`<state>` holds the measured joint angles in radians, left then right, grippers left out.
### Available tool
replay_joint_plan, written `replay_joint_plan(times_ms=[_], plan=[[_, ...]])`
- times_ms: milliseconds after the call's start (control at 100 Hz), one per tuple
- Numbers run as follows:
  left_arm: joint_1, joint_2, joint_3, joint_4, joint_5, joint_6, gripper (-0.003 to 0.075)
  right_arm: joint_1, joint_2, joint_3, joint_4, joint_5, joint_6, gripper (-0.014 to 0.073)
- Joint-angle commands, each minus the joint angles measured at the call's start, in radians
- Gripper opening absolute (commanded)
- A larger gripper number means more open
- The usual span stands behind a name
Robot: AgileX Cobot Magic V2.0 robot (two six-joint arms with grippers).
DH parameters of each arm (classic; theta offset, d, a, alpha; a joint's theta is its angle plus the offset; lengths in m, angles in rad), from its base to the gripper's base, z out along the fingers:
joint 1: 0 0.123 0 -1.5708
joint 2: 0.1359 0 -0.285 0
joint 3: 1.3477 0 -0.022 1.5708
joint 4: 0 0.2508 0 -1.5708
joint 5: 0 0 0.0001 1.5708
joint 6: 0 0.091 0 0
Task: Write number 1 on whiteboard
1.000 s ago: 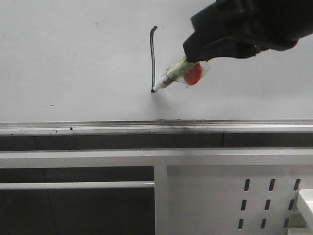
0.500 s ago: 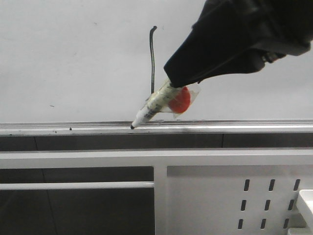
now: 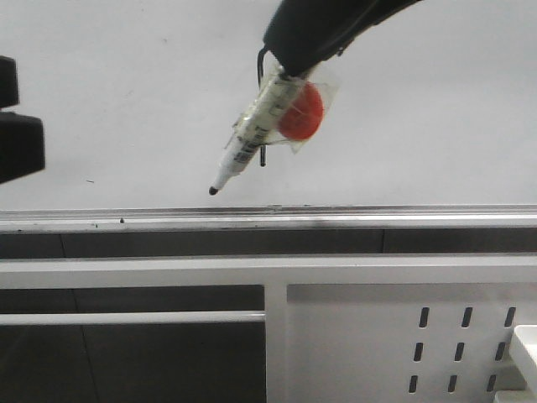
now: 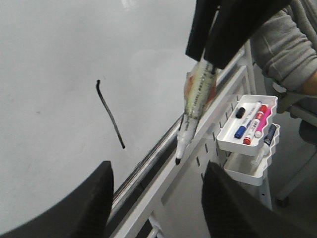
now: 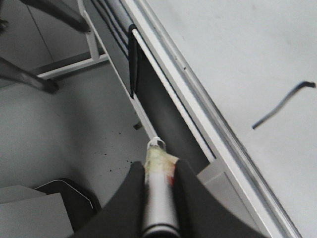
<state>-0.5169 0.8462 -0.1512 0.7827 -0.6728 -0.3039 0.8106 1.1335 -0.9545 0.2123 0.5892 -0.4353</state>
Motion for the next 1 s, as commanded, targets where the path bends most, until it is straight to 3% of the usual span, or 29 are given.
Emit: replay_joint_plan(times_ms=[0, 260, 620, 840, 990], plan=[[0.000, 0.063, -0.059, 0.001, -0.110, -0.012, 0.0365, 0.022, 0.005, -0.055, -0.006, -0.048, -0.010, -0.0069], [0.000, 0.227, -0.150, 0.013, -0.168, 0.003, 0.0365, 0.072, 0.042, -0.123, -0.006, -0.034, -0.010, -0.0069], [0.000, 0.334, -0.162, -0.007, -0.221, 0.003, 0.0362, 0.072, 0.042, -0.133, -0.006, -0.043, -0.010, -0.0069], [0.000, 0.366, -0.164, -0.048, -0.276, 0.038, 0.0281, 0.072, 0.042, -0.133, -0.006, -0.045, -0.010, -0.0069], [0.000, 0.372, -0.164, -0.048, -0.301, 0.038, 0.0270, 0.072, 0.042, -0.133, -0.006, -0.050, -0.010, -0.0069]])
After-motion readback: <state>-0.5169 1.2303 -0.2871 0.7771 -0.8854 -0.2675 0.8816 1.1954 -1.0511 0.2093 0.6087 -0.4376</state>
